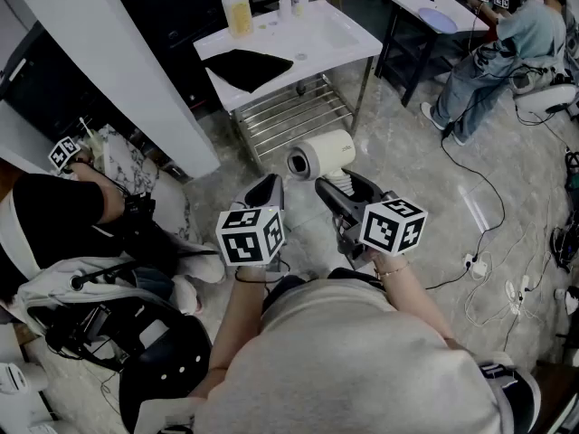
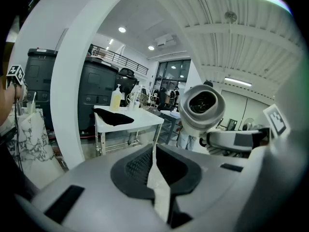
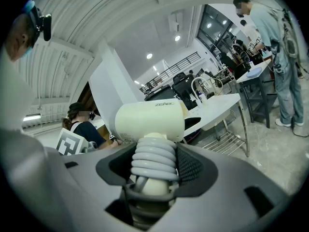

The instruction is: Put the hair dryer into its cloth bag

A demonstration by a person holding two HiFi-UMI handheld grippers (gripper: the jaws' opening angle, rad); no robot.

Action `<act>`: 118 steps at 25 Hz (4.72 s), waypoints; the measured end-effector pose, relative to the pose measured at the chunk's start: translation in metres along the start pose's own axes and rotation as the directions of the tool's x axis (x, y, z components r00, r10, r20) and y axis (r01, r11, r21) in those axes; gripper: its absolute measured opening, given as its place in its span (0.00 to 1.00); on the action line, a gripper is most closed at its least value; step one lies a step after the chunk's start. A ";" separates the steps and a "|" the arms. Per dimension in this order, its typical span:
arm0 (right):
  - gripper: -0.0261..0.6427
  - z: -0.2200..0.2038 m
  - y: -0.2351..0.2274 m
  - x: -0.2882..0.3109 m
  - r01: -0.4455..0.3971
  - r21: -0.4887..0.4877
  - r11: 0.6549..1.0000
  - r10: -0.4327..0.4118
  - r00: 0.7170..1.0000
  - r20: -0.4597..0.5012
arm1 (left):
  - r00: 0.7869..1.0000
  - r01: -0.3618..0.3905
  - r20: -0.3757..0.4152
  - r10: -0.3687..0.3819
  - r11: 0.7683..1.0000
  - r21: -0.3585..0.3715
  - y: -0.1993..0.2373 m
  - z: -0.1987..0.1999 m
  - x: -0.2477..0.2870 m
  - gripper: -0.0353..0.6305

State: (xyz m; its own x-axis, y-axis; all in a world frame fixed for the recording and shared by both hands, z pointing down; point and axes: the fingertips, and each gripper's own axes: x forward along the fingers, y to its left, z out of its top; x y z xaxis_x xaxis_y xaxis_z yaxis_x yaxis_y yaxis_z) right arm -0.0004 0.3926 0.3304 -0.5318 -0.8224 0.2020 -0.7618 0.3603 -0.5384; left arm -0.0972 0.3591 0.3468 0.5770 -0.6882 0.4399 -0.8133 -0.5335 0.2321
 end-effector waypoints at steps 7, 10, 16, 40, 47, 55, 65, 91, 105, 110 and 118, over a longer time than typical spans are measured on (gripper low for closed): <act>0.40 -0.005 0.000 0.006 -0.004 0.005 1.000 0.004 1.000 -0.014 | 1.000 -0.023 -0.019 0.023 0.999 -0.025 0.010 0.001 0.011 0.08; 0.40 -0.007 0.000 0.005 -0.010 0.012 1.000 0.010 1.000 -0.024 | 0.999 -0.022 -0.024 0.022 1.000 -0.015 0.005 0.002 0.015 0.08; 0.40 -0.009 -0.010 0.003 -0.011 0.045 0.999 0.012 1.000 -0.022 | 0.999 -0.003 -0.034 0.002 1.000 -0.016 0.000 -0.006 0.023 0.08; 0.40 0.001 -0.117 0.038 0.060 0.142 0.988 -0.054 0.997 -0.048 | 0.994 0.065 -0.089 -0.066 0.998 -0.009 0.006 -0.001 0.140 0.08; 0.40 0.042 -0.157 0.125 0.104 0.170 0.980 -0.100 0.994 -0.031 | 0.989 0.091 -0.118 -0.090 0.996 0.003 0.069 0.044 0.212 0.08; 0.40 0.100 -0.182 0.237 0.126 0.196 0.972 -0.129 0.992 0.000 | 0.983 0.122 -0.143 -0.116 0.992 0.032 0.148 0.109 0.281 0.08; 0.40 0.109 -0.202 0.294 0.176 0.199 0.964 -0.171 0.984 -0.042 | 0.974 0.151 -0.178 -0.138 0.986 0.064 0.190 0.129 0.324 0.08; 0.40 0.143 -0.297 0.367 0.109 0.187 0.976 -0.070 0.976 -0.205 | 0.921 -0.117 -0.313 0.232 0.931 0.347 0.258 0.126 0.404 0.43; 0.40 0.139 -0.302 0.388 0.061 0.185 0.981 -0.006 0.958 -0.286 | 0.903 -0.154 -0.300 0.307 0.884 0.441 0.284 0.135 0.408 0.43; 0.40 0.134 -0.301 0.394 0.059 0.189 0.980 0.002 0.952 -0.305 | 0.910 -0.166 -0.279 0.306 0.886 0.433 0.289 0.142 0.406 0.43; 0.40 0.128 -0.300 0.398 0.050 0.193 0.980 0.016 0.945 -0.327 | 0.904 -0.219 -0.234 0.357 0.858 0.465 0.301 0.149 0.398 0.43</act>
State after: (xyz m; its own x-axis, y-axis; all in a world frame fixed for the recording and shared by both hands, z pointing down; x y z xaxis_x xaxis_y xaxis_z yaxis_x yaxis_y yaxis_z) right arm 0.0639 -0.0989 0.4674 -0.6355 -0.6276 0.4497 -0.7019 0.2271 -0.6751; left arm -0.1015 -0.1484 0.4624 0.2136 -0.6981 0.6834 -0.7889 -0.5358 -0.3008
